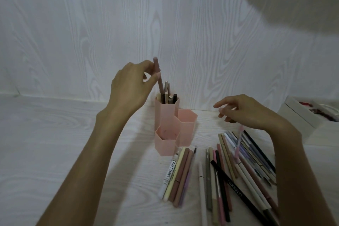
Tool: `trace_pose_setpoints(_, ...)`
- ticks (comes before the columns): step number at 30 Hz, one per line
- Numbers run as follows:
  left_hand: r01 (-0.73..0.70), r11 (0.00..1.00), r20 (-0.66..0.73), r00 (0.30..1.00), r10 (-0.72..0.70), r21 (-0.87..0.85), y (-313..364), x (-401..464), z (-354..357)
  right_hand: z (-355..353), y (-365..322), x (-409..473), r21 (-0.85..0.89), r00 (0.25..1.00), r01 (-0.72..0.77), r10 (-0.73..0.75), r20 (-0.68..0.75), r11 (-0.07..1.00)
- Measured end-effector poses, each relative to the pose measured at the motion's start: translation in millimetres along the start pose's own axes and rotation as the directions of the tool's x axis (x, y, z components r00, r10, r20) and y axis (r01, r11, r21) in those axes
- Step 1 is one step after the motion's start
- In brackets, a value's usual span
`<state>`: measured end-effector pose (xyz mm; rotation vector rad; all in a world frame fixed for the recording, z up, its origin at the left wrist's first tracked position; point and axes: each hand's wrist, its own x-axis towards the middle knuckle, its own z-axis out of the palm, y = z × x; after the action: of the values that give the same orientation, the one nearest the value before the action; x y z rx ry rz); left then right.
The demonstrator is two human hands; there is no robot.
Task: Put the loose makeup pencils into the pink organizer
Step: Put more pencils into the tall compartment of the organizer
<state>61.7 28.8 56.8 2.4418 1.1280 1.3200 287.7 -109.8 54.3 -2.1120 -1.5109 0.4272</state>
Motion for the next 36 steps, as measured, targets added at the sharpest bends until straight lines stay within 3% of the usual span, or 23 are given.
trace_pose_setpoints(3, 0.075, 0.995, 0.118, 0.991, -0.067, -0.070, -1.2, -1.9, 10.7, 5.1, 2.4, 4.2, -0.061, 0.992, -0.101, 0.105, 0.071, 0.993)
trace_pose_setpoints(6, 0.113, 0.980, 0.129, 0.987, -0.092, -0.163, -0.3, -5.5, 19.1, 15.4, 7.0, 9.8, -0.128, 0.948, -0.264, 0.282, 0.151, 0.956)
trace_pose_setpoints(11, 0.104, 0.993, 0.173, 0.981, -0.092, -0.063, -7.2, -8.7, 27.3, 34.5, 13.0, 14.5, -0.238, 0.874, -0.399, 0.445, 0.193, 0.886)
trace_pose_setpoints(15, 0.003, 1.000, 0.291, 0.957, -0.011, 0.029, -15.3, -9.2, 32.9, 38.5, 18.5, 16.2, -0.197, 0.844, -0.484, 0.514, 0.150, 0.853)
trace_pose_setpoints(20, 0.138, 0.957, 0.509, 0.861, 0.012, -0.255, -25.3, -7.3, 21.9, 38.4, 23.1, 16.4, -0.170, 0.836, -0.515, 0.536, 0.117, 0.840)
trace_pose_setpoints(26, 0.239, 0.921, 0.511, 0.858, -0.052, -0.307, -26.4, -11.0, 9.3, 49.4, 25.3, 17.9, -0.148, 0.854, -0.507, 0.518, 0.044, 0.849)
trace_pose_setpoints(30, 0.218, 0.935, 0.480, 0.875, -0.062, -0.278, -24.4, -10.5, 11.9, 53.7, 25.4, 21.5, -0.220, 0.874, -0.464, 0.484, 0.040, 0.858)
trace_pose_setpoints(36, 0.263, 0.893, 0.437, 0.895, -0.085, -0.364, -18.8, -13.0, 28.5, 49.4, 32.2, 24.0, -0.082, 0.871, -0.481, 0.487, 0.072, 0.873)
